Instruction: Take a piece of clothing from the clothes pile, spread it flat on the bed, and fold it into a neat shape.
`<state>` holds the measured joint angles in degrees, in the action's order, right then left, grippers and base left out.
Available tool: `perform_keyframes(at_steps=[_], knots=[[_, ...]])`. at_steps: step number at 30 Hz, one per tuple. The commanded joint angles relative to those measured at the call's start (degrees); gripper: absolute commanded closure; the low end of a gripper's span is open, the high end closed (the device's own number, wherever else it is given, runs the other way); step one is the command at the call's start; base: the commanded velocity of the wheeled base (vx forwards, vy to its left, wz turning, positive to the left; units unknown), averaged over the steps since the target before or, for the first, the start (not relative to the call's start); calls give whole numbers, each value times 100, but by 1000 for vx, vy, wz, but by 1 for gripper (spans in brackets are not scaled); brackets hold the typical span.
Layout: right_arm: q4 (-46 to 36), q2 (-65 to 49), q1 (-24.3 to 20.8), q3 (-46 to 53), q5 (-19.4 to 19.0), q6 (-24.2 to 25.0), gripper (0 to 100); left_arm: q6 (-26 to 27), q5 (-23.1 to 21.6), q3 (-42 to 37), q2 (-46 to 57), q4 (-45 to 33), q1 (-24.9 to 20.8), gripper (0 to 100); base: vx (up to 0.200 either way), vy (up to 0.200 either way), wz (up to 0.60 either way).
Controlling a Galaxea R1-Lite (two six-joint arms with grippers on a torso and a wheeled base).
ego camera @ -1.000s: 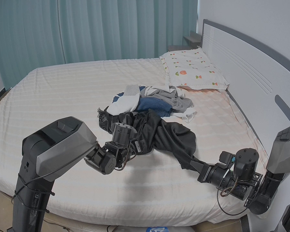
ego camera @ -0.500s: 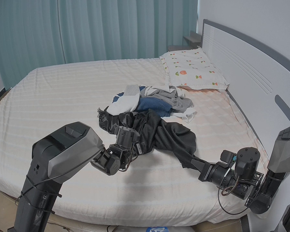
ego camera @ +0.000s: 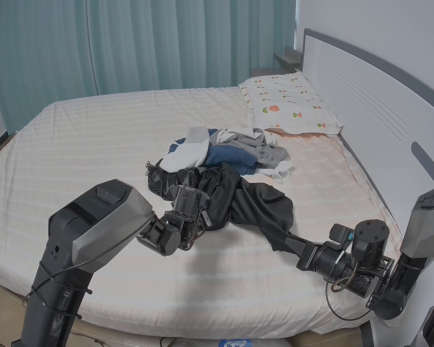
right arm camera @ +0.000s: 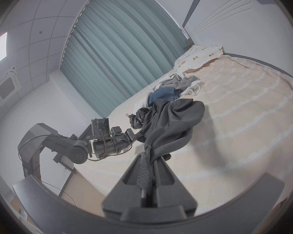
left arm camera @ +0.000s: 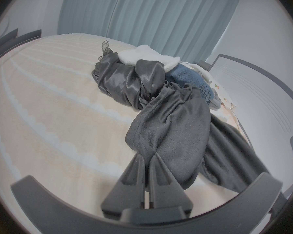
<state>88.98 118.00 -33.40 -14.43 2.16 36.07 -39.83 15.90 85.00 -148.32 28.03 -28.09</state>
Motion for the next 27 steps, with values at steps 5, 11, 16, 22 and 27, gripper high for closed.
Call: perform_keyframes(at_steps=[5, 11, 16, 22, 27], knots=[[49, -93, 44, -525, -58, -4, 100, -403, -201, -1417, 1710, 265, 40, 100, 0, 0, 0], [-91, -322, 150, -1448, -339, -215, 100, -552, -447, -2383, 3081, 687, -21, 100, 0, 0, 0], [-337, -674, 167, -2090, -594, -267, 100, -719, -517, -2919, 4013, 968, -30, 100, 0, 0, 0], [-302, -1175, 422, -2063, -919, -250, 100, -843, -1115, -3930, 5199, 1372, 31, 100, 0, 0, 0], [-188, -603, 440, -1229, -998, -250, 100, -895, -1388, -4704, 5428, 1381, 23, 100, 0, 0, 0]])
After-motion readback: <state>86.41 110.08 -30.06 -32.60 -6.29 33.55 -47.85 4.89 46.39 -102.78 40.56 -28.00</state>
